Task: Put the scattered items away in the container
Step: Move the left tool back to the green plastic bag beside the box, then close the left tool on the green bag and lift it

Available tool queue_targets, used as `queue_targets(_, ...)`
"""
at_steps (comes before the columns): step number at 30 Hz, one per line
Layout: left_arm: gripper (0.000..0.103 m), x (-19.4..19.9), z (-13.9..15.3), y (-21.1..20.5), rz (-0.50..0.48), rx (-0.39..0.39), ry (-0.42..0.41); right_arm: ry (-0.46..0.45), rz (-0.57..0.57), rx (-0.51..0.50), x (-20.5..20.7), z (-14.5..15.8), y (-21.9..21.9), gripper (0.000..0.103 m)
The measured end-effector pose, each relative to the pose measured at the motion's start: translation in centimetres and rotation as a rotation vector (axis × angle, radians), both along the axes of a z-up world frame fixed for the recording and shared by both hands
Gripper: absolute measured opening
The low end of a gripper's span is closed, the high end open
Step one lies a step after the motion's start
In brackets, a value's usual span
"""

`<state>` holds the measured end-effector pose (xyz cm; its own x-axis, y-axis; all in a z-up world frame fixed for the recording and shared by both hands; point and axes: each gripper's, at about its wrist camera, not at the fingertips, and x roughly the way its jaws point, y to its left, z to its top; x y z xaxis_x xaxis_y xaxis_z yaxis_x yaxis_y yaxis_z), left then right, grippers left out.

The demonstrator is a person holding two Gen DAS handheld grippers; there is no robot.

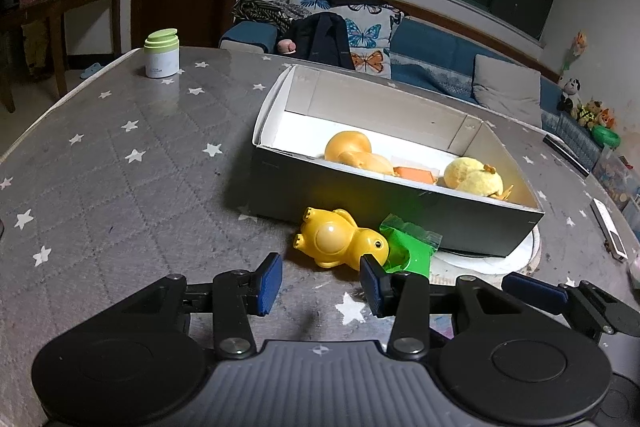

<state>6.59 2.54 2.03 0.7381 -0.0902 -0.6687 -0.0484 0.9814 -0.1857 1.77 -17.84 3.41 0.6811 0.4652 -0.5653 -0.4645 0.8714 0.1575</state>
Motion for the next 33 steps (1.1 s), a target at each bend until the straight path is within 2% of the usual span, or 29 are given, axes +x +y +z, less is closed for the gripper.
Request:
queue_targets(8, 0.046, 0.6, -0.4, -0.1, -0.004, 0.007, 0.018, 0.018, -0.004, -0.002, 0.8, -0.4, 0.4, 0.102)
queue_targets(19, 0.045, 1.7, -0.6, 0.8, 0.001, -0.024, 0.031, 0.053, 0.0, -0.014, 3.0, -1.3, 1.6, 0.093)
queue_targets(25, 0.045, 2.3, -0.5, 0.7, -0.032, -0.04, 0.033, 0.108, -0.016, 0.003, 4.4, -2.3, 1.7, 0.078)
queue_targets(27, 0.045, 2.4, -0.4, 0.5, -0.049, -0.05, 0.032, 0.124, -0.019, 0.017, 4.6, -2.4, 1.4, 0.067)
queue_targets(33, 0.045, 2.7, -0.1, -0.8, -0.128, -0.072, 0.034, 0.145, -0.041, 0.028, 4.7, -2.7, 0.4, 0.059)
